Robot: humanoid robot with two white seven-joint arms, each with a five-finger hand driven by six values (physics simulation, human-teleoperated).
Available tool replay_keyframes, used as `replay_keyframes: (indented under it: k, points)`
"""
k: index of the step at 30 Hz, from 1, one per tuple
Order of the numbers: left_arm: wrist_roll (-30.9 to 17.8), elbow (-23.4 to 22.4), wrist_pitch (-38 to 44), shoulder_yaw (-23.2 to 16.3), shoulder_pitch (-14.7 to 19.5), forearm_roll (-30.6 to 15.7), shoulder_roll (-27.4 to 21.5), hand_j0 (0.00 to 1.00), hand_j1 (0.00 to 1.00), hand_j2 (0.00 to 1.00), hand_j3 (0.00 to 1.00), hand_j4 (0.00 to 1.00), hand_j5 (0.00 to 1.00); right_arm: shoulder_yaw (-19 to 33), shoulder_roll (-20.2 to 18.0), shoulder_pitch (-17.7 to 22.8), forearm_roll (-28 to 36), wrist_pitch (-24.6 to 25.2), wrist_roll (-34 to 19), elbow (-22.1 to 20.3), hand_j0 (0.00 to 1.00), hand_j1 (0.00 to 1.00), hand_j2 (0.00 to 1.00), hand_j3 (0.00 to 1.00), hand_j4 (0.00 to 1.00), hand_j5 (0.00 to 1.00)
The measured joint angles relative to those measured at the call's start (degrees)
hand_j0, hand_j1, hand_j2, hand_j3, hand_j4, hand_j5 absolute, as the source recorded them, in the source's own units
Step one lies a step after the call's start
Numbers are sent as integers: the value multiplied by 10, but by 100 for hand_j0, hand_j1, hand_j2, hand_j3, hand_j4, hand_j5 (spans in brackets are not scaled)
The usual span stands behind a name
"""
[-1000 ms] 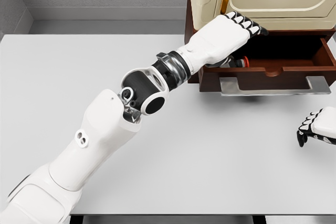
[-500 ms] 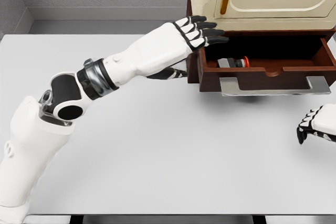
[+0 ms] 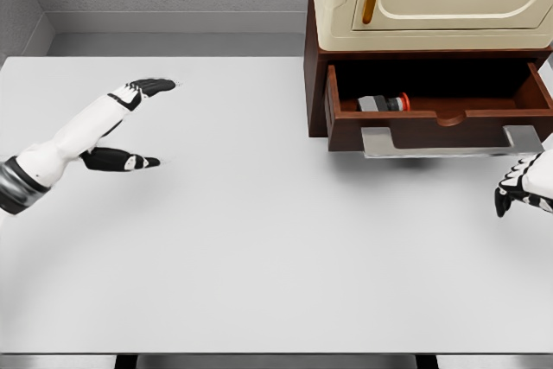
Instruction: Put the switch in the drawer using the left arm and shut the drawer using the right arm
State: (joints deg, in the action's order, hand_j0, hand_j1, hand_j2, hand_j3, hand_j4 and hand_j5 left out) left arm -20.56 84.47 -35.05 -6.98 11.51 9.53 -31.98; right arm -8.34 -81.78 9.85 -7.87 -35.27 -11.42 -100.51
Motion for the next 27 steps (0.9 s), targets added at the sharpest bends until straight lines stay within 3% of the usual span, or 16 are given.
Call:
replay_keyframes:
  k: [3,8,27]
  points:
    - [0,-72,0,14,-5,6,-2,100,100,100,100,100,100,-1,0,-2,0,-1,-1,1,37,37,37,37,37,37]
    - [0,-121,0,29,-10,7,-2,100,100,100,100,100,100,-1,-1,-3,-2,-2,-2,1,37,37,37,37,37,37]
    - [-1,-139,0,44,-12,8,0,100,100,100,100,100,100,-9,21,-60,-92,-23,-26,4,36,36,36,36,36,36]
